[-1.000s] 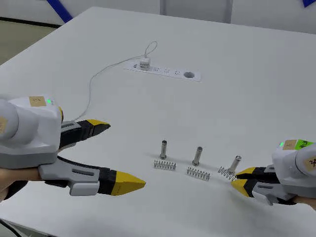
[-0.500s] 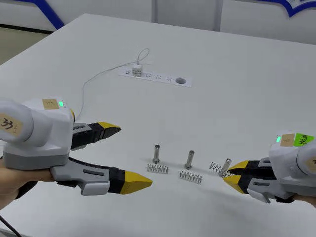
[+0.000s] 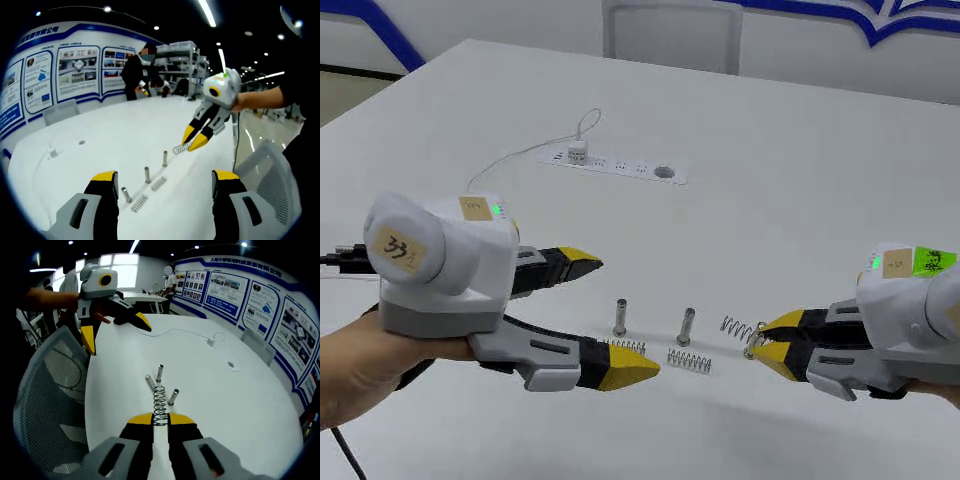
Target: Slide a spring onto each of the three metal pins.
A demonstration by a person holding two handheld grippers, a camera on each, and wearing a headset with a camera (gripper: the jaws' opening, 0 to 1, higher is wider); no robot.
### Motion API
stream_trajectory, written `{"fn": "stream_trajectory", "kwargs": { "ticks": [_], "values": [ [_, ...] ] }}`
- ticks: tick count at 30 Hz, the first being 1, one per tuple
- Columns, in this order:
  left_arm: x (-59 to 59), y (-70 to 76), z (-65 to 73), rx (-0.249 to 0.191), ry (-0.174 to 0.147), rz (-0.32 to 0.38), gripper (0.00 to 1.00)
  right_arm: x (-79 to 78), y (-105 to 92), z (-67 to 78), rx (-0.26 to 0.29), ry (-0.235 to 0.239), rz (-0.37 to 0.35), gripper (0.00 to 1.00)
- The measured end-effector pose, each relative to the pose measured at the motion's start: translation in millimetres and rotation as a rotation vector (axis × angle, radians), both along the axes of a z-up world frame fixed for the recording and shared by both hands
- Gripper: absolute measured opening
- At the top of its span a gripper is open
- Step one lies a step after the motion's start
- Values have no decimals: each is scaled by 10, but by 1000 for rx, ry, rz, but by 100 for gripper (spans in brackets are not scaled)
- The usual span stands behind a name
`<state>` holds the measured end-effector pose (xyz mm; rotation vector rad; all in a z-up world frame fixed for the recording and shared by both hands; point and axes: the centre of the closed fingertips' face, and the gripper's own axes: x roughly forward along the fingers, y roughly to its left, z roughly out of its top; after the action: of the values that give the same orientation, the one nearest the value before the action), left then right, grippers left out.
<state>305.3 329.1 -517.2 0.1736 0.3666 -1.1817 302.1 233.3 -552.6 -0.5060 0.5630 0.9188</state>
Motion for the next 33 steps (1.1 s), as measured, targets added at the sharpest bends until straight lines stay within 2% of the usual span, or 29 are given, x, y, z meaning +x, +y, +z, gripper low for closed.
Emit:
{"fn": "stream_trajectory", "kwargs": {
  "ticks": [3, 6, 12, 20, 25, 27, 29, 33],
  "values": [
    [-7, -61, -23, 8, 6, -10, 74, -22, 53, 47, 0, -8, 19, 10],
    [-25, -117, -38, 11, 6, -20, 72, -49, 78, 51, -39, -26, 48, 10],
    [-96, -212, -68, 15, -6, -39, 66, -144, 216, 87, -10, -9, 81, 10],
    [-145, -269, -110, 31, -27, -57, 55, -207, 324, 160, -5, -14, 138, 10],
    [-171, -300, -75, 12, -31, -75, 52, -223, 366, 193, -6, -18, 167, 10],
    [-201, -337, -22, -23, -33, -95, 50, -242, 389, 210, -5, -18, 186, 10],
    [-229, -370, 1, -38, -29, -115, 47, -264, 410, 235, 1, -17, 198, 10],
    [-261, -439, 18, -42, -33, -149, 43, -277, 423, 260, -9, -23, 220, 10]
  ]
}}
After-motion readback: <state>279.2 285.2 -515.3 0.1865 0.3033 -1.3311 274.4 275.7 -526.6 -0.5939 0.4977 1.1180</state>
